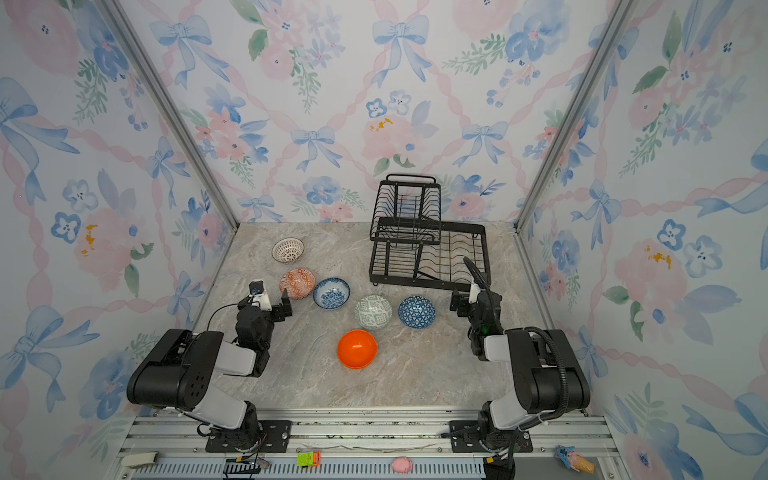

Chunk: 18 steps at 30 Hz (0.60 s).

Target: Load the bowls into the dish rack

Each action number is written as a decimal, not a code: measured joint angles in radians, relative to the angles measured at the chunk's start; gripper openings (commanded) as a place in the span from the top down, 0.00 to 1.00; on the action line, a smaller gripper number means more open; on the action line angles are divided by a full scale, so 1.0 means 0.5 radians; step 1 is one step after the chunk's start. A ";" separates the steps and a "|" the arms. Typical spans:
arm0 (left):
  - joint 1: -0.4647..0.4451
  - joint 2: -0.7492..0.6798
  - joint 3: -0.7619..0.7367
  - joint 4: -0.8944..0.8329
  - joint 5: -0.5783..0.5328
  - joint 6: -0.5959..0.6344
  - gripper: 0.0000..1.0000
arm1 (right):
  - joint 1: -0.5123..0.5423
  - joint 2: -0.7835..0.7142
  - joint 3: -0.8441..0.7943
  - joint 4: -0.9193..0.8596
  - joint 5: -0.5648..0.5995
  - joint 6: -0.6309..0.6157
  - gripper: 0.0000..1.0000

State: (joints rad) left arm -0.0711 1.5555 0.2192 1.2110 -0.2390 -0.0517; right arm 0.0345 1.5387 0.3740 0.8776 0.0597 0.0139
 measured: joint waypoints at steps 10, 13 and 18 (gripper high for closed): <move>0.026 -0.253 0.008 -0.166 -0.063 -0.005 0.02 | 0.089 -0.070 0.024 -0.092 0.237 -0.008 0.03; 0.025 -0.272 0.021 -0.194 -0.061 -0.005 0.02 | 0.104 -0.072 0.029 -0.085 0.318 -0.009 0.03; -0.018 -0.282 0.022 -0.248 -0.124 -0.004 0.02 | 0.127 -0.072 0.027 -0.071 0.389 -0.015 0.03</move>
State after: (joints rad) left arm -0.0803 1.4143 0.2302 1.0870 -0.3008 -0.0536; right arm 0.0978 1.5024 0.3878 0.8421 0.2543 0.0063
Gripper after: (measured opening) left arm 0.979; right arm 0.967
